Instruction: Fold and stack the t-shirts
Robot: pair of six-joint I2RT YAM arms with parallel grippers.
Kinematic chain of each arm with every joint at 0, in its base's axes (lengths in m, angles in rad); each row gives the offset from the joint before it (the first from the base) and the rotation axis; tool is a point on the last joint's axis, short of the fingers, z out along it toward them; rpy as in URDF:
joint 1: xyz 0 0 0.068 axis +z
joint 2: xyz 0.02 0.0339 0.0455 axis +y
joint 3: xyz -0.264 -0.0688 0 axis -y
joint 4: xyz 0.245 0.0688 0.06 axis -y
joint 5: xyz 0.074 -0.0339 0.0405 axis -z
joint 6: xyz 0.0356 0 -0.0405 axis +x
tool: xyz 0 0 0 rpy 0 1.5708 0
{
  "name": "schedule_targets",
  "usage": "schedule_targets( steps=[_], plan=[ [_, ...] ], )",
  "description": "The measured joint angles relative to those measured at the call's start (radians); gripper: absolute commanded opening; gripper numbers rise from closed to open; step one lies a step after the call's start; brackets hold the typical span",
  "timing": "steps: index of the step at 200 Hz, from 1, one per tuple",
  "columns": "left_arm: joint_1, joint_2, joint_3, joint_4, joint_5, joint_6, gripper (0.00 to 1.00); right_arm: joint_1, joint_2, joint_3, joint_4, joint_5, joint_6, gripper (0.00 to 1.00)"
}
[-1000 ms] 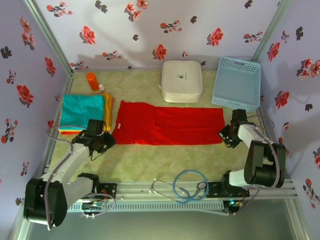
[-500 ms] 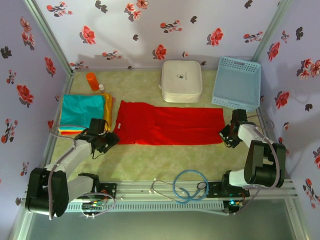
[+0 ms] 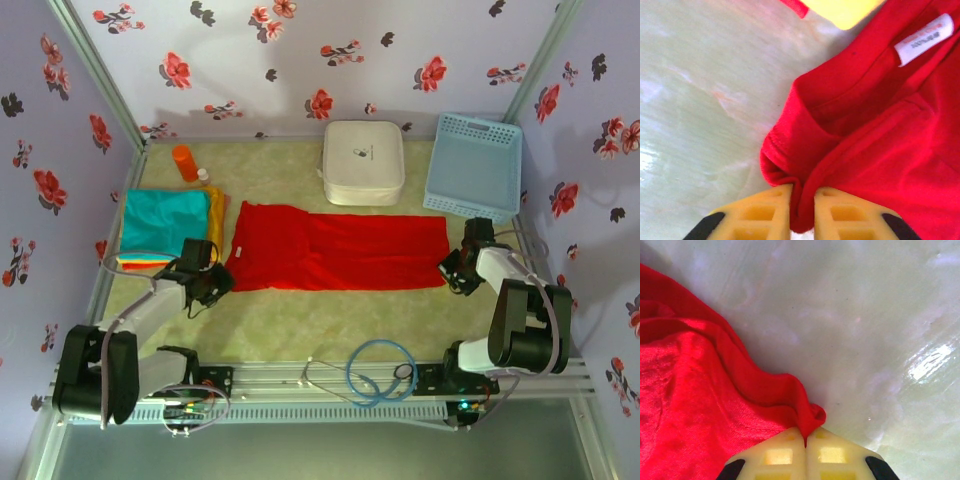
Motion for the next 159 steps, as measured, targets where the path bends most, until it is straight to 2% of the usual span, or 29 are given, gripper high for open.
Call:
schedule_targets(
  steps=[8,39,105,139,159],
  plan=[
    [0.000,0.003,0.000,0.001,-0.006,0.002,0.00,0.000,0.000,0.001,-0.003,0.000,-0.003,0.00],
    [0.007,0.017,0.025,-0.045,-0.027,0.027,0.00,-0.017,-0.005,0.006,-0.038,0.008,-0.011,0.00],
    [0.016,0.017,0.107,-0.189,-0.034,0.085,0.00,-0.132,-0.089,0.000,-0.152,0.011,-0.029,0.00],
    [0.016,0.014,0.121,-0.230,-0.029,0.100,0.00,-0.147,-0.116,-0.011,-0.182,0.006,-0.034,0.00],
    [0.016,0.014,0.120,-0.245,-0.023,0.108,0.05,-0.149,-0.128,-0.026,-0.185,0.000,-0.034,0.00]
  ],
)
